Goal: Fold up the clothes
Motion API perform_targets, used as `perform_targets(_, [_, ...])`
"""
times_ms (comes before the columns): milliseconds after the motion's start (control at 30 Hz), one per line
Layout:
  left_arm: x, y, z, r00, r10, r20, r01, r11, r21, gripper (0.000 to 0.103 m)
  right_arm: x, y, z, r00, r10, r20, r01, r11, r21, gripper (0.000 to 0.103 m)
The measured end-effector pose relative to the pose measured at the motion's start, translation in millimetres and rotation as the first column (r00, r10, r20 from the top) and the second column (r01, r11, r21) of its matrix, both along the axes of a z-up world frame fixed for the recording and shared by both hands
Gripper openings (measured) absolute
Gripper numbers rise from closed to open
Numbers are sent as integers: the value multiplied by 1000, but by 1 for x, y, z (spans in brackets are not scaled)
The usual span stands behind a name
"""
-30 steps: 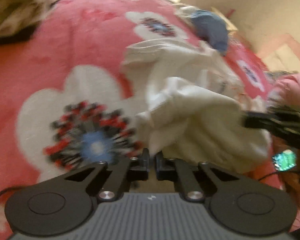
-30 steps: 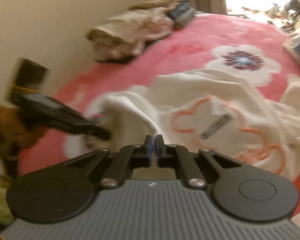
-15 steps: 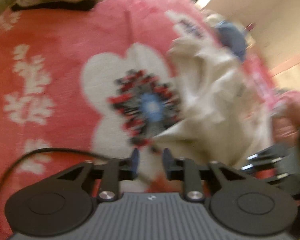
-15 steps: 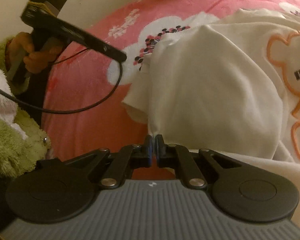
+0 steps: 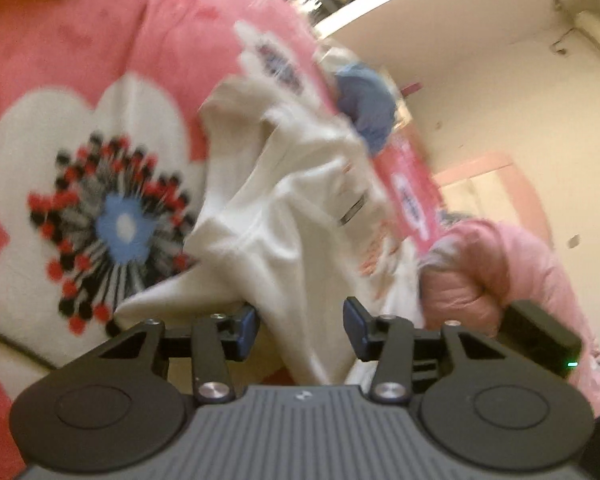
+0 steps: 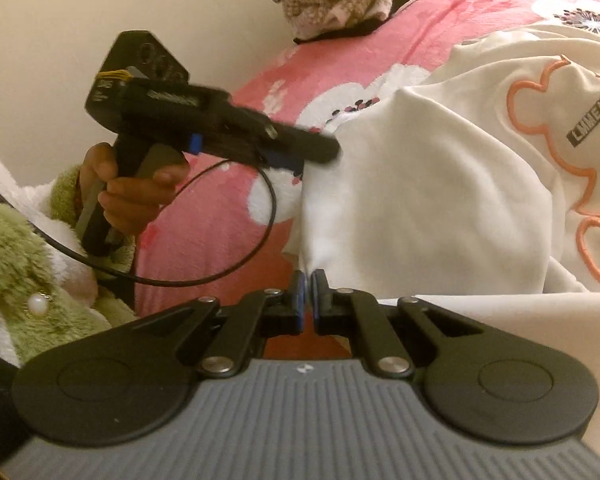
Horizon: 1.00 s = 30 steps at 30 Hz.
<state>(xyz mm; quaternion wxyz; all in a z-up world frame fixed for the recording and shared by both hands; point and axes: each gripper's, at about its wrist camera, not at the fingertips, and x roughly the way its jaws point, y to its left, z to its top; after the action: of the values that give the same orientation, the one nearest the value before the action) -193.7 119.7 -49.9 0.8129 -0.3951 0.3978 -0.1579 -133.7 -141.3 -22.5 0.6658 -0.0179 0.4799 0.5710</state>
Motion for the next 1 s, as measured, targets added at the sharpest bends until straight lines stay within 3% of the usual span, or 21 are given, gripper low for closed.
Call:
perform_targets(133, [1, -6, 15, 998, -8, 56, 6, 999, 40, 45, 9, -13, 6, 996, -52, -68, 58, 994, 94, 3])
perform_targets(267, [11, -11, 6, 999, 20, 43, -22, 999, 46, 44, 20, -22, 14, 988, -98, -122, 118, 977, 175, 3])
perform_targets(400, [22, -1, -9, 995, 99, 10, -99, 995, 22, 30, 21, -19, 16, 988, -100, -117, 121, 974, 192, 3])
perform_targets(533, [31, 6, -19, 990, 137, -31, -138, 990, -29, 9, 13, -13, 12, 993, -76, -93, 91, 981, 170, 3])
perform_targets(667, [34, 2, -20, 991, 131, -37, -130, 991, 29, 6, 9, 5, 6, 998, -42, -47, 45, 997, 61, 7])
perform_targets(733, [31, 1, -17, 994, 110, -14, -109, 992, 62, 6, 13, 2, 22, 1000, 23, -17, -23, 1000, 19, 9])
perform_targets(800, [27, 1, -15, 996, 84, -5, -83, 993, 86, 6, 25, -1, 47, 997, 71, 36, -72, 997, 12, 19])
perform_targets(933, [21, 1, -17, 998, 60, -4, -59, 991, 117, 6, 83, 11, 102, 977, 69, 202, -79, 996, 42, 63])
perform_targets(1000, [20, 0, -18, 998, 58, -7, -57, 990, 126, 6, 120, 26, 115, 963, 38, 267, -52, 998, 47, 73])
